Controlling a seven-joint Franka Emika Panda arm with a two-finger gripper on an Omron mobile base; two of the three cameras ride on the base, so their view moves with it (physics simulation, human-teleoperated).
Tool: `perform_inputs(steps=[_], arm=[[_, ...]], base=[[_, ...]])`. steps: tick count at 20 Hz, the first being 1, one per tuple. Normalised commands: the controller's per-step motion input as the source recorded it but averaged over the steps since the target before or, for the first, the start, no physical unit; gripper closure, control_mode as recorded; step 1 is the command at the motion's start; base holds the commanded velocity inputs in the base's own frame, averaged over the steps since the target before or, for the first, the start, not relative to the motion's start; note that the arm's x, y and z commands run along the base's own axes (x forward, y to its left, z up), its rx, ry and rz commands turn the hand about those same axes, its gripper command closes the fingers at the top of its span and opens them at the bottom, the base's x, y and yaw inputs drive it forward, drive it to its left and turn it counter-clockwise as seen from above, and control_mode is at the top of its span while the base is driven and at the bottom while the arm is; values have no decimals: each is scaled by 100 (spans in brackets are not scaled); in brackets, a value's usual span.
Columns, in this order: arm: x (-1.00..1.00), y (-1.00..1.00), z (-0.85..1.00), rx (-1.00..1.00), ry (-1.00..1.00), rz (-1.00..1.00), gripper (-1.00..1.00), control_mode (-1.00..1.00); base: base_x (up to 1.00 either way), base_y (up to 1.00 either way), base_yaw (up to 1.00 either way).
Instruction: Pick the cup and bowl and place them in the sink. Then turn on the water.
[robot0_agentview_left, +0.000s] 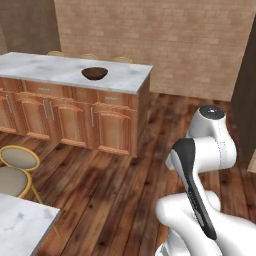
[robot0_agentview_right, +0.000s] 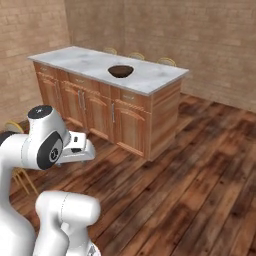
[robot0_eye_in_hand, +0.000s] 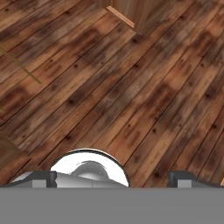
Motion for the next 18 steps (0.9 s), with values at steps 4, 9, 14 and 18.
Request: perform_inputs(steps=[4,9,14,18], arm=[[0,0,0,0,0,0,-100,100],[0,0,0,0,0,0,-100,100],[0,0,0,0,0,0,-100,100],[0,0,0,0,0,0,-100,100]], base=[[75,5,13],[75,6,12],[75,6,11],[75,8,11]])
